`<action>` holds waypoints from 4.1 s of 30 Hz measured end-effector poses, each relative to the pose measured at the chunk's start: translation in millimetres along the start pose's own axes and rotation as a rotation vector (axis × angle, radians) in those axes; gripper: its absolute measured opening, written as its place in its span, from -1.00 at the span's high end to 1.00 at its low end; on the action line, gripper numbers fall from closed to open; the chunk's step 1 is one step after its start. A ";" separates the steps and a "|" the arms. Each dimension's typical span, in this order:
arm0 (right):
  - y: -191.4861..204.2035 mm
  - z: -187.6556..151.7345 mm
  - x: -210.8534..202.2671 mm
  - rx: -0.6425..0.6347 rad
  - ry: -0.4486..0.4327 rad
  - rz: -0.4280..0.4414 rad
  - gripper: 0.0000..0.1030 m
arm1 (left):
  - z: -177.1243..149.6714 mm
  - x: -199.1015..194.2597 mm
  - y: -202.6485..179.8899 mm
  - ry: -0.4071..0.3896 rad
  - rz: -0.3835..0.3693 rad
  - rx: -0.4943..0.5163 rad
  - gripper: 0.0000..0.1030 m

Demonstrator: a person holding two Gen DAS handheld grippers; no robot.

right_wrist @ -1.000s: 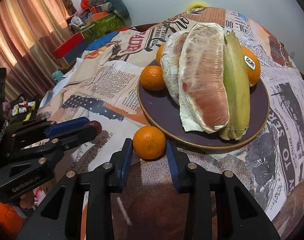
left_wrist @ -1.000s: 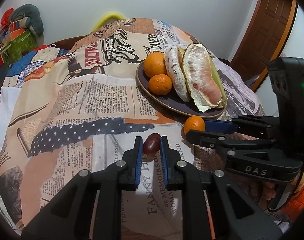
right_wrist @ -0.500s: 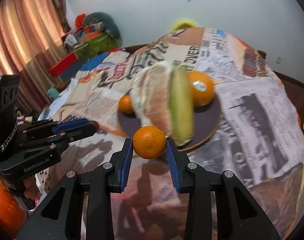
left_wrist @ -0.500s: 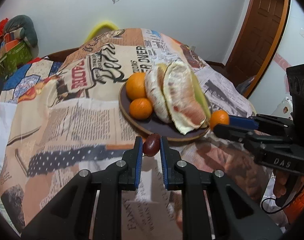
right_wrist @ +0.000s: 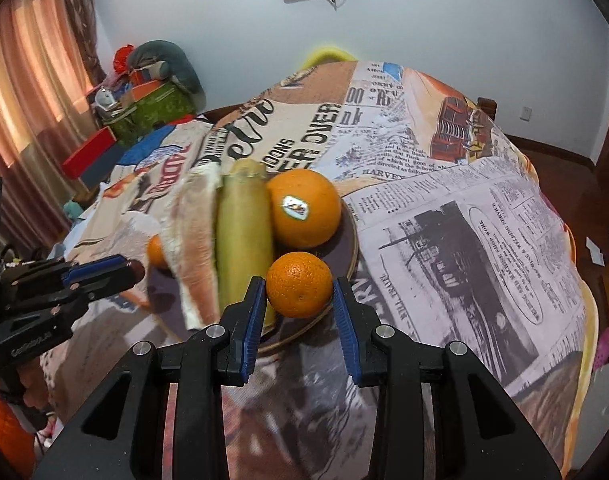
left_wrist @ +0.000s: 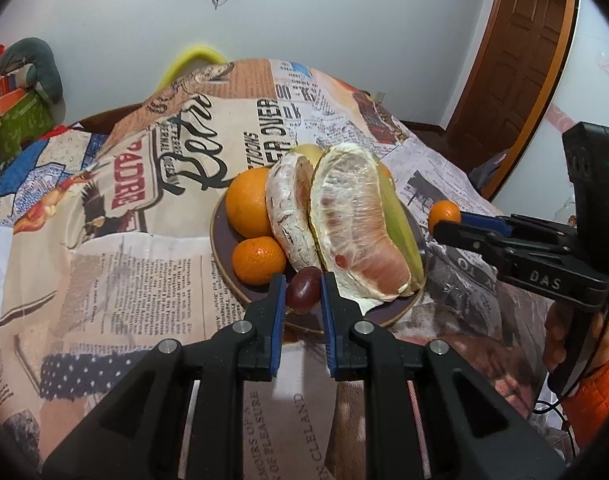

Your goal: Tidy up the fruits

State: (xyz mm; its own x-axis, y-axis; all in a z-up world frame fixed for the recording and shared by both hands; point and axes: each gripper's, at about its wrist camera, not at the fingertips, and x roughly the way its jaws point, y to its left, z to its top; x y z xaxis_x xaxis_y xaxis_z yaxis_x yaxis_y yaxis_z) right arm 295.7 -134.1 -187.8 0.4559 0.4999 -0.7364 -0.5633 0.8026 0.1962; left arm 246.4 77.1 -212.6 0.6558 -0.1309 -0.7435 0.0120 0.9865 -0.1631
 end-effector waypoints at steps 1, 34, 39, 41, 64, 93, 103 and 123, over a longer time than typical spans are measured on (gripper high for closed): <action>-1.5 0.3 2.2 0.001 0.002 -0.001 0.39 | 0.5 3.6 0.5 0.006 -0.002 -0.002 0.68; 29.6 25.5 -129.4 -0.034 -0.287 0.014 0.28 | 28.3 -119.2 -35.1 -0.264 0.061 0.044 0.64; 51.2 19.8 -190.8 -0.051 -0.432 0.033 0.27 | 29.5 -182.7 -53.1 -0.409 0.064 0.050 0.59; 59.8 15.3 -212.9 -0.058 -0.486 0.036 0.23 | 27.4 -205.5 -60.6 -0.459 0.067 0.059 0.52; 100.3 -12.8 -262.6 -0.072 -0.687 -0.063 -1.00 | -9.7 -291.1 -94.2 -0.683 0.154 0.090 -0.97; 95.8 -27.2 -270.4 -0.073 -0.682 -0.065 -1.00 | -10.5 -286.9 -92.9 -0.675 0.147 0.082 -0.99; 96.9 -27.9 -270.5 -0.075 -0.686 -0.073 -1.00 | -10.2 -288.0 -92.4 -0.677 0.145 0.079 -0.99; 97.5 -27.5 -274.4 -0.086 -0.691 -0.089 -1.00 | -8.9 -286.6 -93.4 -0.666 0.138 0.085 -0.99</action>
State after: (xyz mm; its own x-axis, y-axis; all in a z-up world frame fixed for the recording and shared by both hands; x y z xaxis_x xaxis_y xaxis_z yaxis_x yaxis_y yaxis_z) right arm 96.8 -201.9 15.6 0.8204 0.5484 -0.1616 -0.5429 0.8359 0.0808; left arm 50.7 21.6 10.0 0.9798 0.0575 -0.1915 -0.0633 0.9977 -0.0241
